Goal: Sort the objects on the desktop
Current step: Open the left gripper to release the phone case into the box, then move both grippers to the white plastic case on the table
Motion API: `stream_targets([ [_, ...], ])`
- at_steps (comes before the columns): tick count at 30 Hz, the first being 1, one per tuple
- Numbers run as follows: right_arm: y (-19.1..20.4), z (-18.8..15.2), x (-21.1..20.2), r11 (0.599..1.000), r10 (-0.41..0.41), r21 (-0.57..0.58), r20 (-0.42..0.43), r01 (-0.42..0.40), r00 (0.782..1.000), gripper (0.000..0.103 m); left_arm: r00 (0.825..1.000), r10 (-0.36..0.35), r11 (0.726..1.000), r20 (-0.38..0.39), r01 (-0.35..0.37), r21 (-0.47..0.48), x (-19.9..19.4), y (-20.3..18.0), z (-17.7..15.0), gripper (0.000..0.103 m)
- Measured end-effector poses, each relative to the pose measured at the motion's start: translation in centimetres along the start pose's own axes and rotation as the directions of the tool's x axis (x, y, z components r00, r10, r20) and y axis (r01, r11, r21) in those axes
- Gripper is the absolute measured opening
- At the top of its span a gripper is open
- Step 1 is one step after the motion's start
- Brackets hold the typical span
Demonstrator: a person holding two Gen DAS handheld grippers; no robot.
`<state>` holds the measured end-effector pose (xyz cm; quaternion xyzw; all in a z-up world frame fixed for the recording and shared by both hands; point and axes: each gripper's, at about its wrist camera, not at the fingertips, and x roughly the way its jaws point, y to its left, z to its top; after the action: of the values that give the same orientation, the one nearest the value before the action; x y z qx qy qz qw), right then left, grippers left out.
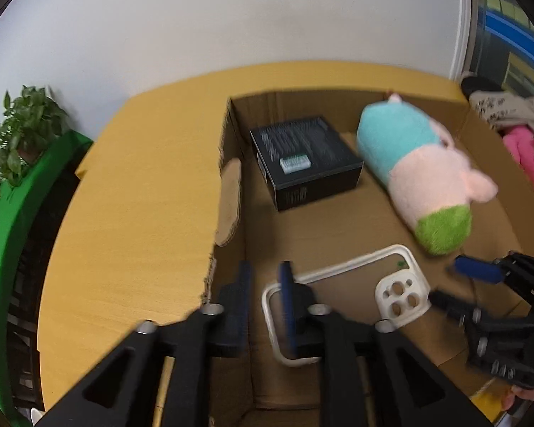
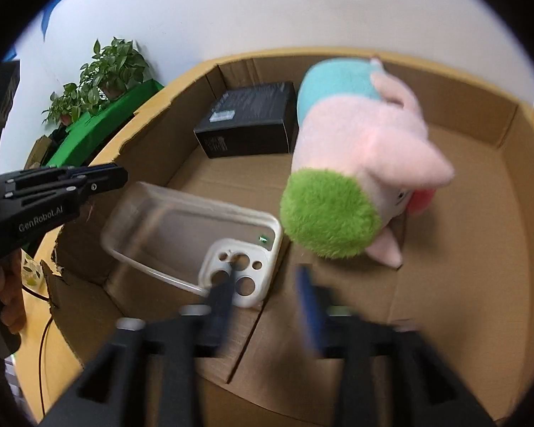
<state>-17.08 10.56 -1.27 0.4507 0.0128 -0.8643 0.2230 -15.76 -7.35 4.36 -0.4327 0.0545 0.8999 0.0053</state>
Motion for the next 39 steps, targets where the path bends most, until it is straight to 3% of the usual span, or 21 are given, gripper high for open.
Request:
stream_targets([
  [2,0.0,0.0,-1.5,1.000,-0.023,-0.011,0.039,0.023,0.999,0.076,0.997,0.019,1.000,0.081,-0.018,-0.003,-2.4,-0.2,-0.1,0.083],
  [3,-0.1,0.1,-2.2,0.999,-0.034,-0.011,0.053,0.034,0.998,0.076,0.991,0.032,0.999,0.130,-0.032,-0.003,-3.8,-0.3,-0.2,0.090],
  [8,-0.2,-0.6,-6.2,0.995,-0.099,-0.002,0.110,0.100,0.989,0.077,0.952,0.047,0.999,0.301,-0.044,-0.015,-9.9,-1.0,-1.8,0.103],
  [18,2.9,-2.5,-12.2,0.981,-0.151,-0.085,0.219,0.173,0.964,0.077,0.922,0.018,0.997,0.387,0.014,-0.080,-15.8,-2.4,-5.5,0.103],
  [39,3.1,-5.5,-15.7,0.979,-0.165,-0.079,0.254,0.190,0.953,0.078,0.917,-0.058,0.993,0.394,0.093,-0.072,-18.8,-5.0,-8.5,0.103],
])
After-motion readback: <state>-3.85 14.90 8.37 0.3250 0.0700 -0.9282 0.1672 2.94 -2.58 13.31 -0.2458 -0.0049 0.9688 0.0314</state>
